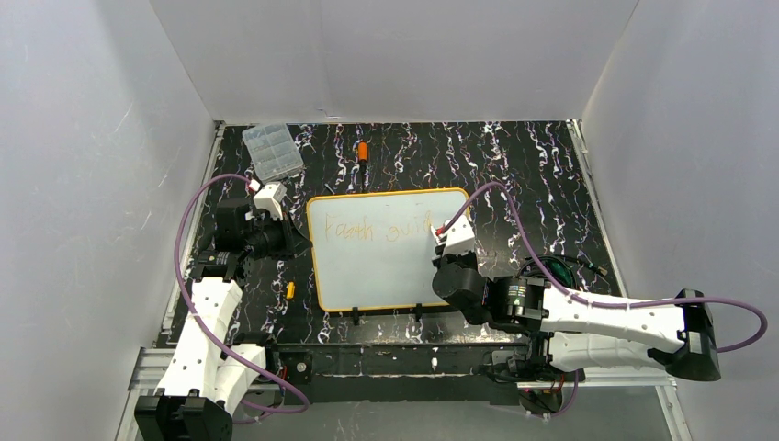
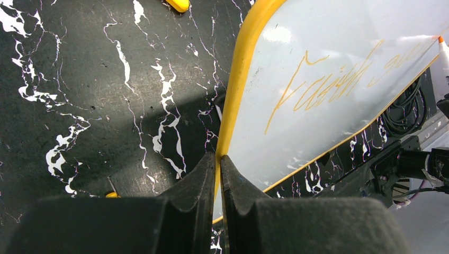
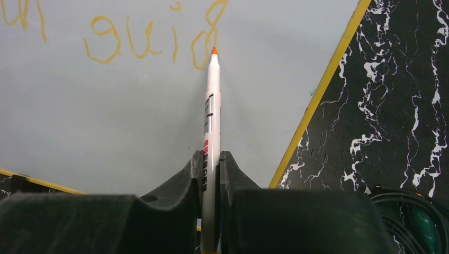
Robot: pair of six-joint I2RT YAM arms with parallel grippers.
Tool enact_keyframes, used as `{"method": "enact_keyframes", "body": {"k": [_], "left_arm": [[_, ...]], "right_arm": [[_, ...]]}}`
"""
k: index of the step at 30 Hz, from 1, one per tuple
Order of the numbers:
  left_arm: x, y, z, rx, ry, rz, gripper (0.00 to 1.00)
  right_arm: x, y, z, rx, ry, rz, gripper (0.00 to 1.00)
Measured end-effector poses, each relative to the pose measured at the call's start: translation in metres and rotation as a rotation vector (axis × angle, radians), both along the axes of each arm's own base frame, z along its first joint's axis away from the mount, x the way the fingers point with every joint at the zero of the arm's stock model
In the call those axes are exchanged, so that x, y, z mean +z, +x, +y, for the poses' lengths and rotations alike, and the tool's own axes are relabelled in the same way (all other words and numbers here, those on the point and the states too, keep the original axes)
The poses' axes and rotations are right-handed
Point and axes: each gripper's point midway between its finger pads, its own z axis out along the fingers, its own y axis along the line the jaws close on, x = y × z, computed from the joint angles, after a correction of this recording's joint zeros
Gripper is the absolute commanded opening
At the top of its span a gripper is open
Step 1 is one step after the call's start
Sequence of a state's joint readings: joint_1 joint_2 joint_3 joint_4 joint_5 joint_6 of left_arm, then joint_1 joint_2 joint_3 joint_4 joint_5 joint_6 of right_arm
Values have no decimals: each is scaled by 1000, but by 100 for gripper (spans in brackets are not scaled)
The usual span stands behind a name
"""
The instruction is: Write a sentence on the whiteboard
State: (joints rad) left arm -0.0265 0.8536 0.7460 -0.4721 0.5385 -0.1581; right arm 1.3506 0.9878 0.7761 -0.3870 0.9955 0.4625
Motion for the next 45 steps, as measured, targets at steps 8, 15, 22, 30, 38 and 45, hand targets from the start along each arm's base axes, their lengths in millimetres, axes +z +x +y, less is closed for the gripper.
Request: {"method": "enact_keyframes", "body": {"k": [8, 15, 22, 30, 38, 45], "left_arm": [[0, 0, 0, 2, -2, 2, 12], [-1, 0, 0, 5, -7, 9, 28], [-1, 0, -1, 4, -13, 15, 35], [-4, 0, -6, -15, -33, 41, 33], [-8, 1, -10, -39, -56, 66, 25], [-8, 1, -11, -43, -61, 67, 22]], "right_arm": [[-7, -8, -3, 2, -13, 26, 1], [-8, -13, -11, 0, -29, 24, 1], [4, -14, -12, 13, -3, 0, 1], [10, -10, -13, 7, -7, -31, 1], [8, -9, -13, 3, -27, -35, 1], [6, -9, -14, -1, -34, -36, 1]]}}
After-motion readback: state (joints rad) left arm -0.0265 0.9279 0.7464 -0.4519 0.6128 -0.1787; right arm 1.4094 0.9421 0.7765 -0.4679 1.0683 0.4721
